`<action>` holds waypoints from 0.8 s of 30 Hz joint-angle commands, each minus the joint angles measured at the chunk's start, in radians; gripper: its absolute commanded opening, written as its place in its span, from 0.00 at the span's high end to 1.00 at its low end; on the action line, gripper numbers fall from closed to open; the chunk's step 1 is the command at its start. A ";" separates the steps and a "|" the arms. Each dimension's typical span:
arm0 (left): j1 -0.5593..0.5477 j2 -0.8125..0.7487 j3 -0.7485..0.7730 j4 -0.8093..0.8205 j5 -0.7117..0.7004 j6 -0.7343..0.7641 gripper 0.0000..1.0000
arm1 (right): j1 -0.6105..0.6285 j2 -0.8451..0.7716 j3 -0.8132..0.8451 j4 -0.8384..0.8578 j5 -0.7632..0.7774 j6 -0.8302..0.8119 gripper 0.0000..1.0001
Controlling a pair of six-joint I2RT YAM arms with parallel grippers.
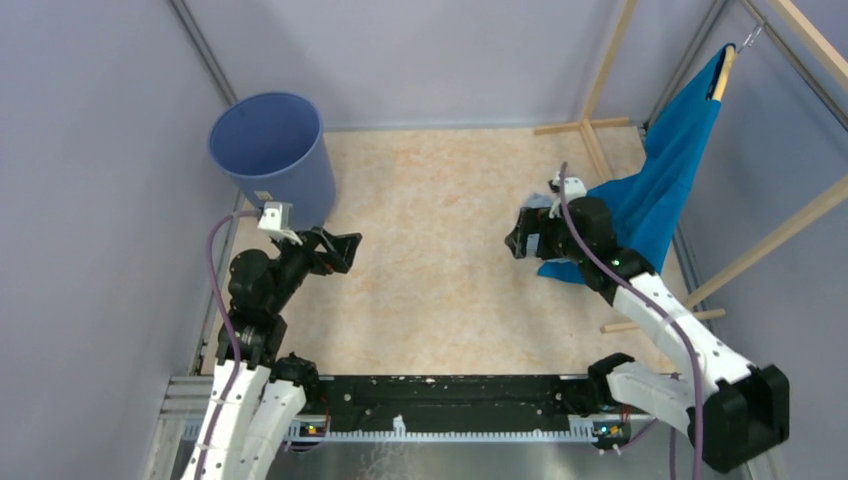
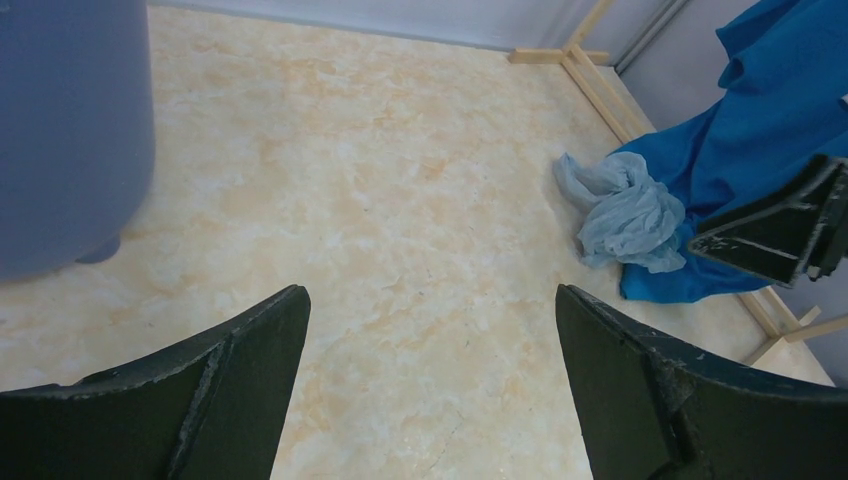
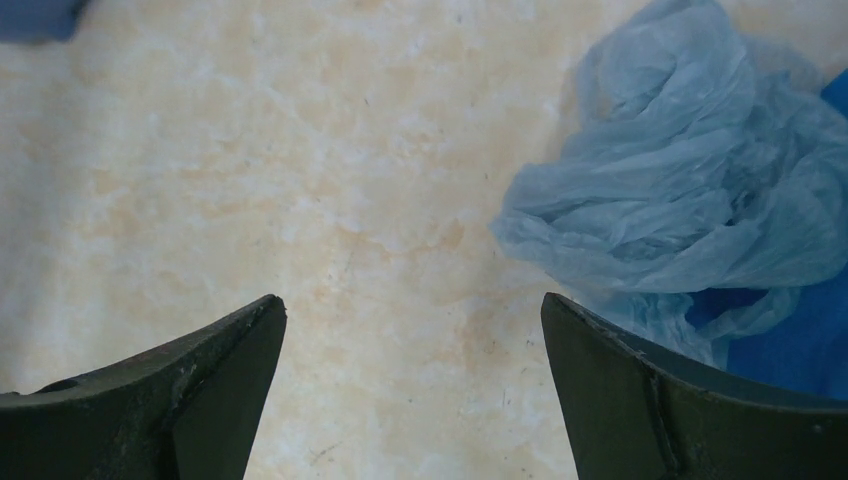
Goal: Put the trash bags into the trash bin
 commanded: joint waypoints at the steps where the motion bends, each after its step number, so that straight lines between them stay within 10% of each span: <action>1: 0.006 0.030 0.018 0.071 -0.007 0.049 0.02 | 0.120 0.154 0.111 -0.088 0.223 -0.082 0.01; 12: 0.006 0.067 0.039 0.028 0.018 0.120 0.02 | 0.170 0.354 0.188 -0.165 0.919 0.046 0.01; 24: -0.017 0.048 0.029 0.040 0.044 0.124 0.02 | -0.062 0.415 0.105 0.168 0.436 0.088 0.01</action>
